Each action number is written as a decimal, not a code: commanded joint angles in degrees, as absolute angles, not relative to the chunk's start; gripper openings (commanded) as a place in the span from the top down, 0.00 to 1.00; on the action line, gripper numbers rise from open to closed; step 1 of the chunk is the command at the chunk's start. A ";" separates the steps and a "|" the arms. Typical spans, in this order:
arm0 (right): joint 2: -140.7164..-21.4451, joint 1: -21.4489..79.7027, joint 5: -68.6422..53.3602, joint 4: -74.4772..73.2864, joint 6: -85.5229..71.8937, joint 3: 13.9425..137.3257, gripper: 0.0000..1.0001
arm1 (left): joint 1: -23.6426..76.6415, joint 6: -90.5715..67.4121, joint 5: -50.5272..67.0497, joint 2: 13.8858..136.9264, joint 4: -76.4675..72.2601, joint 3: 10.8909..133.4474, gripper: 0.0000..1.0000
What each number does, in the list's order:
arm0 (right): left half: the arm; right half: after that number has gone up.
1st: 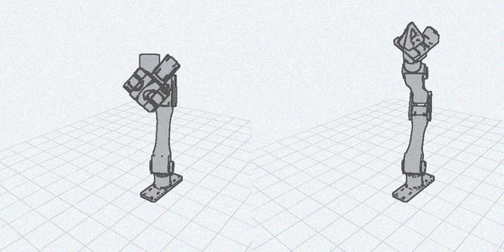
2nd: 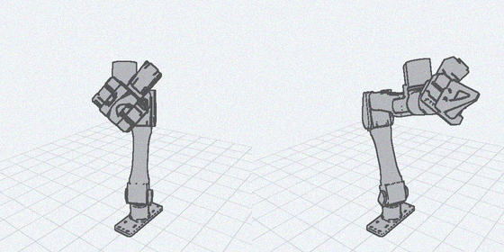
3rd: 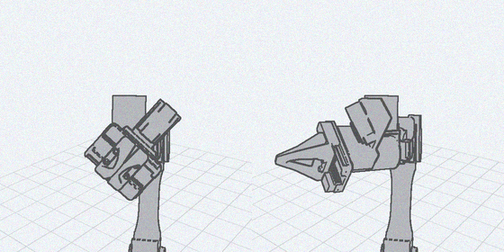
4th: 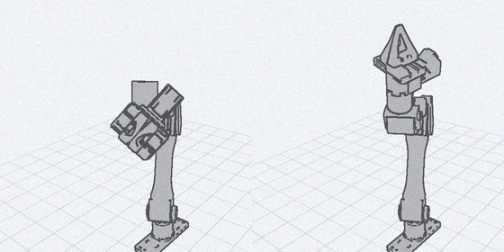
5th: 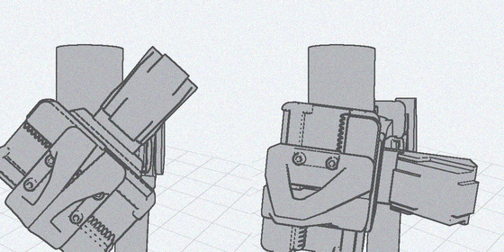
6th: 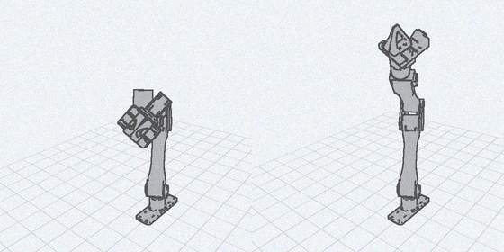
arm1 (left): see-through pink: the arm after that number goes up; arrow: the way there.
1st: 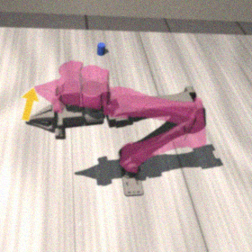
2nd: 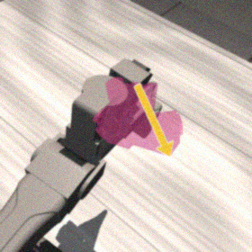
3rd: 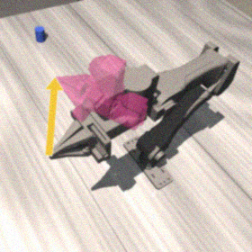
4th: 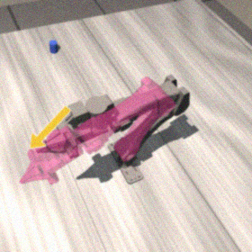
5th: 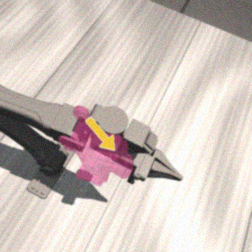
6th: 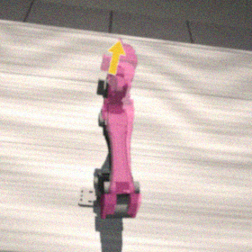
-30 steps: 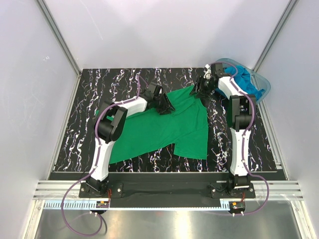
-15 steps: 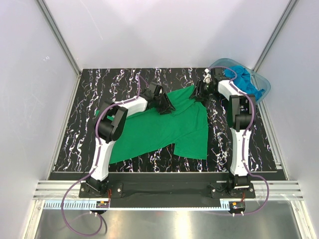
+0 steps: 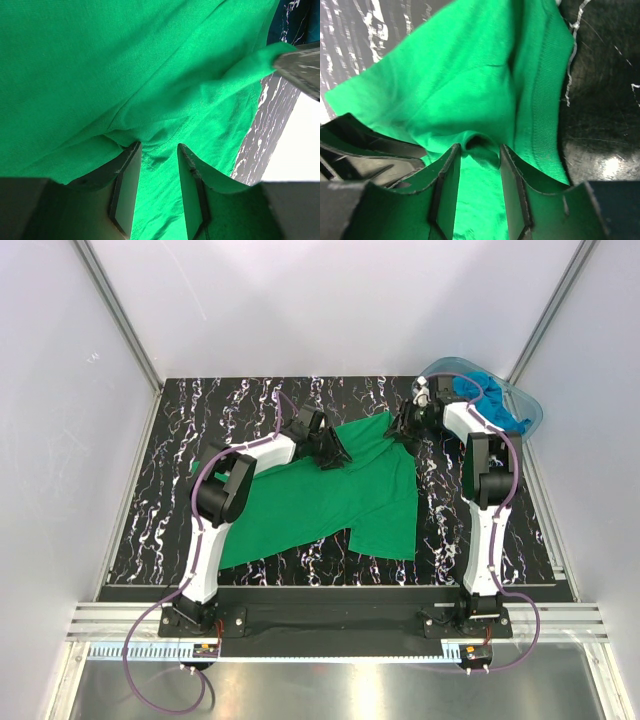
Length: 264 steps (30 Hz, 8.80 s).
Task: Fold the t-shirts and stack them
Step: Fold the tshirt
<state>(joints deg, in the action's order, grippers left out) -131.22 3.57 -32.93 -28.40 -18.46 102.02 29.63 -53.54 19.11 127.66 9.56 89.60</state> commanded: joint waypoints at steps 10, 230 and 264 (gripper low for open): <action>-127.97 3.25 -35.42 -26.45 -21.01 101.51 0.72 | 29.79 -52.56 19.86 128.41 9.84 90.09 0.59; -59.05 17.59 -11.34 -39.90 -44.64 35.86 0.37 | 16.00 -45.97 -6.06 45.97 54.40 41.66 0.54; -74.88 7.38 -15.29 -24.00 -50.36 28.65 0.86 | 16.26 -55.72 -23.20 55.89 67.32 52.03 0.45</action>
<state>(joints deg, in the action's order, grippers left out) -73.45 7.44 -18.31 -24.60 -49.63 28.47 15.97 -53.39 -20.01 54.65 66.57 49.60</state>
